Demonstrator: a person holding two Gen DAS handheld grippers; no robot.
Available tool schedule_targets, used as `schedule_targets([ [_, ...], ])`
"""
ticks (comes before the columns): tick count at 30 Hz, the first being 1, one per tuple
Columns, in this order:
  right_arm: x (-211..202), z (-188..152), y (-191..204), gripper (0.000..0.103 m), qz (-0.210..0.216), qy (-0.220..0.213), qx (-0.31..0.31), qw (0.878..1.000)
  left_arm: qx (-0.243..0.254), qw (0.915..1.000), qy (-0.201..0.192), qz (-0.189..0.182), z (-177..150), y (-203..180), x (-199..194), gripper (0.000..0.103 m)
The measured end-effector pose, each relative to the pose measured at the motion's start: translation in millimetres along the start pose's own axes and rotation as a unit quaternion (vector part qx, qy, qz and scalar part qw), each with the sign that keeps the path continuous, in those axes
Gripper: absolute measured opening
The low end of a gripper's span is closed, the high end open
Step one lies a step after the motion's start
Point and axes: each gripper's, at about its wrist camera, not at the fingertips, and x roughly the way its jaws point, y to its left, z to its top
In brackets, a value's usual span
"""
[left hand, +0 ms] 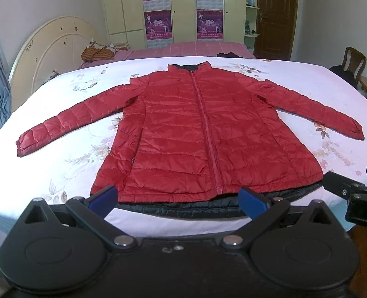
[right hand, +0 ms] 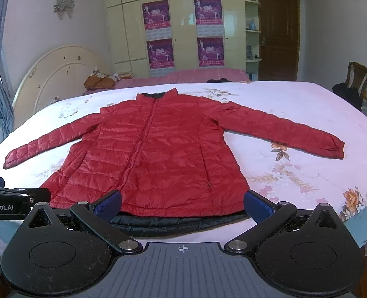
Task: Fold large clothes
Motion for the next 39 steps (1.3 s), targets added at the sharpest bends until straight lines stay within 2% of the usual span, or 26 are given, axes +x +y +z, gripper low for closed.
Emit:
schedule_targets([
  [39, 10, 9, -12, 0.103, -0.007, 0.0, 0.006, 1.0, -0.013, 0.9999, 0.009, -0.003, 7, 1, 13, 0.103],
])
